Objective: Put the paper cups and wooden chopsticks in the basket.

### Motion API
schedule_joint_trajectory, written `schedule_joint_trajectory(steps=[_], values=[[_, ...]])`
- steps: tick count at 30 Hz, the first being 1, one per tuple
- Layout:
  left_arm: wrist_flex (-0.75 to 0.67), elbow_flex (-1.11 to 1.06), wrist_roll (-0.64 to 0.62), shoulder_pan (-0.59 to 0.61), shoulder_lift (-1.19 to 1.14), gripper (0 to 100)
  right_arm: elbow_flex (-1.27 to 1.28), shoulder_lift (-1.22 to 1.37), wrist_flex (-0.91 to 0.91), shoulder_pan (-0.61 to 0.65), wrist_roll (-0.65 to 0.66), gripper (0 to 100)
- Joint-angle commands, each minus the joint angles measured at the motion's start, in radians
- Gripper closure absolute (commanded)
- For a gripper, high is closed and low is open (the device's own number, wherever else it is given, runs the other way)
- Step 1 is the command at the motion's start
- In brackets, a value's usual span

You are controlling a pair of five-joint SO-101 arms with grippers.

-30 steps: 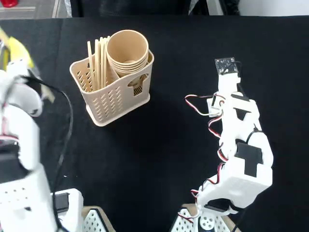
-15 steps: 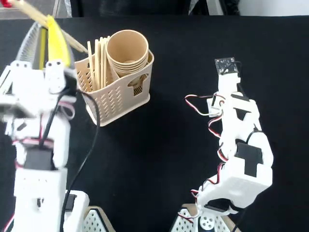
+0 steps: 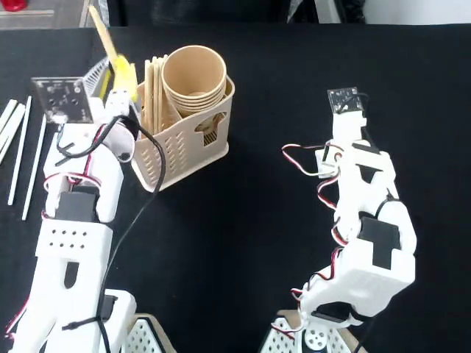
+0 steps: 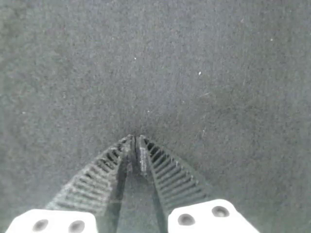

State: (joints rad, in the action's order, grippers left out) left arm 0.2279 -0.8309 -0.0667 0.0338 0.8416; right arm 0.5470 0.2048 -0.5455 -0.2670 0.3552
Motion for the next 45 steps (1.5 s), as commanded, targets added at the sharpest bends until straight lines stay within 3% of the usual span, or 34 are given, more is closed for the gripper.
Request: schedule_joint_trajectory(steps=[1,7,10,13,22,26,32,41,45], values=[[0.186,0.116,-0.011,-0.001,0.009,77,-0.001,-0.059,0.005,-0.003,0.011,98.5],[0.552,0.447,-0.014,0.101,-0.012,77,-0.001,-0.059,0.005,-0.003,0.011,98.5],[0.724,0.581,0.002,0.234,-0.089,77,-0.001,-0.059,0.005,-0.003,0.011,98.5],[0.844,0.656,0.106,0.364,-0.235,77,-0.001,-0.059,0.005,-0.003,0.011,98.5],[0.891,0.878,0.413,0.633,-0.802,77,-0.001,-0.059,0.005,-0.003,0.011,98.5],[0.899,1.069,0.526,0.662,-1.080,77,-0.001,-0.059,0.005,-0.003,0.011,98.5],[0.971,1.434,0.537,0.662,-1.484,77,-0.001,-0.059,0.005,-0.003,0.011,98.5],[1.257,2.199,0.537,0.668,-2.050,77,-0.001,-0.059,0.005,-0.003,0.011,98.5],[1.352,2.431,0.539,0.674,-2.225,77,-0.001,-0.059,0.005,-0.003,0.011,98.5]])
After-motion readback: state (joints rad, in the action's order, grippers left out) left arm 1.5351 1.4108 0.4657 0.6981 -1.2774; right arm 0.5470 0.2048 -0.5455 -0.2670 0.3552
